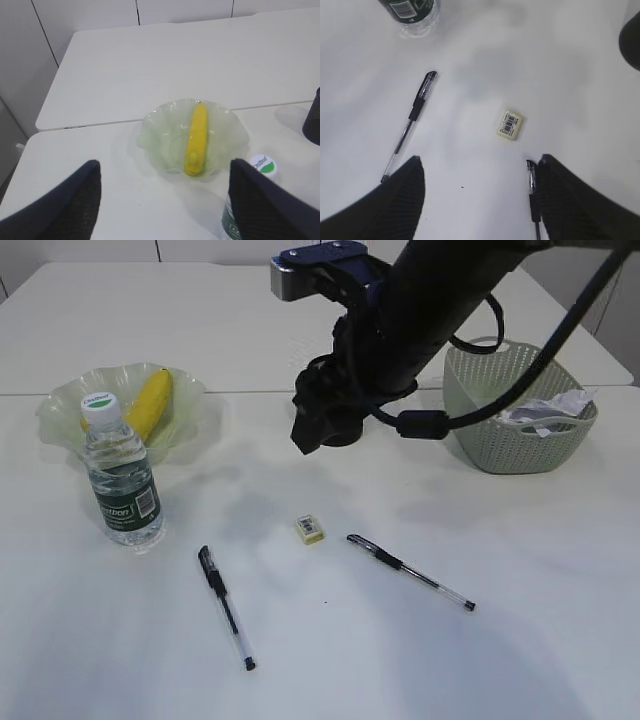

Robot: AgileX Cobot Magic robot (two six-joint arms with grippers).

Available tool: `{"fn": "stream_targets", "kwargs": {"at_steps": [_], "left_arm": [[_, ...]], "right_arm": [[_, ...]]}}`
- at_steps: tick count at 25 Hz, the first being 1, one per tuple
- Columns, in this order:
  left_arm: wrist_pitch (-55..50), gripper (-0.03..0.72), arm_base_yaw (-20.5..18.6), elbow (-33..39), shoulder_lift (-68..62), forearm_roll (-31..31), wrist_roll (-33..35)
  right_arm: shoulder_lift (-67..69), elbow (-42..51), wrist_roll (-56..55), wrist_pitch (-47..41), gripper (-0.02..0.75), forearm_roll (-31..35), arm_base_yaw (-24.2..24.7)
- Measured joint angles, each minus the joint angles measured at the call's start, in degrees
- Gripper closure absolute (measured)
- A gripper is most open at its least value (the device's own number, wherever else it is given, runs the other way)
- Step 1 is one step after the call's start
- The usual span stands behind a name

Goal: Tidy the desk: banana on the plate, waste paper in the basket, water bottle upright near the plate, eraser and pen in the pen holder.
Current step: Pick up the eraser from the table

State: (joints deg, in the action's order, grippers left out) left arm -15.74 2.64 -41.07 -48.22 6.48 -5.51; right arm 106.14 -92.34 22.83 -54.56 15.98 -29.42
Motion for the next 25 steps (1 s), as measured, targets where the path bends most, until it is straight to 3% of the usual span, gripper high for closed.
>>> {"fn": "stream_targets", "kwargs": {"at_steps": [25], "left_arm": [[-2.7,0.117,0.0,0.0,0.0,1.2,0.0]], "right_arm": [[12.8,0.0,-13.0,7.5,0.224,-0.5,-1.6]]}}
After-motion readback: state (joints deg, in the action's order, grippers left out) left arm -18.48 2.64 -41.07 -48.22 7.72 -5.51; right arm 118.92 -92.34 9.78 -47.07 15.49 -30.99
